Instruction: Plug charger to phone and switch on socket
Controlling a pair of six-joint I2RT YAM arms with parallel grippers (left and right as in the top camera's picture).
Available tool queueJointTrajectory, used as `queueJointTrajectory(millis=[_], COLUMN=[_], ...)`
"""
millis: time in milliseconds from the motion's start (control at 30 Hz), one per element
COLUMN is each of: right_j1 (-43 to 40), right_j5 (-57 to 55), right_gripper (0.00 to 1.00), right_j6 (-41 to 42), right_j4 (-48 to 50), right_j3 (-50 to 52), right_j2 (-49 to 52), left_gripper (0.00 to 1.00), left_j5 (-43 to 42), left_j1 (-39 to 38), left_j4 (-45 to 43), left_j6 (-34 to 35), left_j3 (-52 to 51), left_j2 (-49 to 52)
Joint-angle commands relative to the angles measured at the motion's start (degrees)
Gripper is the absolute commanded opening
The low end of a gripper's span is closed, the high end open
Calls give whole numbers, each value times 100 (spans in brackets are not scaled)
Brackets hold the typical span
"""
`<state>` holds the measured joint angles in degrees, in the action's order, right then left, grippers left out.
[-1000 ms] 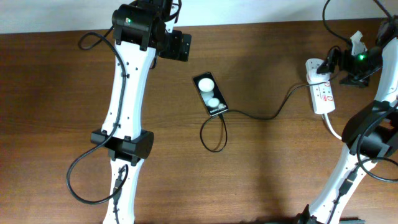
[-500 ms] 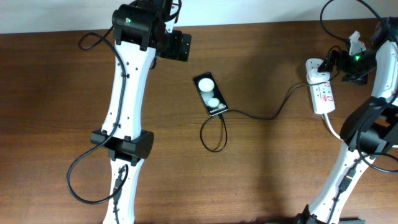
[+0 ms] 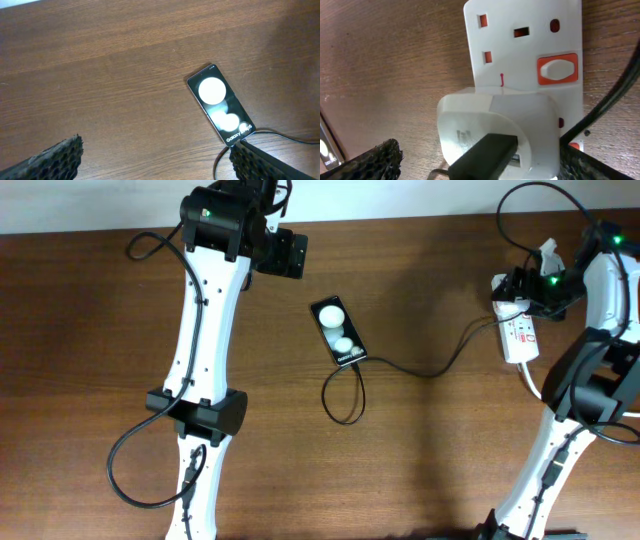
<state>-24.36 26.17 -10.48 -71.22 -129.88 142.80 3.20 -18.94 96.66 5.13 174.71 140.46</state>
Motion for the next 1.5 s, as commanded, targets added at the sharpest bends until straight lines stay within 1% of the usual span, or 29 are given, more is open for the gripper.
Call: queueJointTrajectory(millis=[0, 267, 567, 767, 1033, 1133, 1300, 1400, 1467], right_j1=[149, 149, 186, 485, 514, 354, 136, 48, 26], right_j5=[72, 66, 522, 535, 509, 289, -413, -457, -704], right_gripper=[99, 99, 99, 99, 99, 99, 99, 99, 99], right_j6=[48, 114, 85, 85, 90, 396, 479, 551, 675], right_j4=[7, -31, -37, -13, 55, -81, -562, -623, -822], right_j3=[37, 216, 577, 595, 590, 420, -120, -162, -162], right_j2=[98, 98, 98, 98, 98, 87, 13, -378, -695], left_gripper=[99, 99, 99, 99, 99, 99, 99, 99, 99], left_j5=[-39, -39, -39, -39, -39, -39, -39, -39, -39], left_j1=[35, 35, 35, 35, 35, 35, 35, 35, 35], left_j4=[7, 4, 4, 4, 7, 4, 4, 4, 7], left_j6=[-92, -92, -92, -92, -92, -92, -92, -92, -92], left_j3=[94, 94, 94, 94, 94, 94, 94, 94, 94], left_j2=[-173, -173, -173, -173, -173, -173, -173, -173, -173])
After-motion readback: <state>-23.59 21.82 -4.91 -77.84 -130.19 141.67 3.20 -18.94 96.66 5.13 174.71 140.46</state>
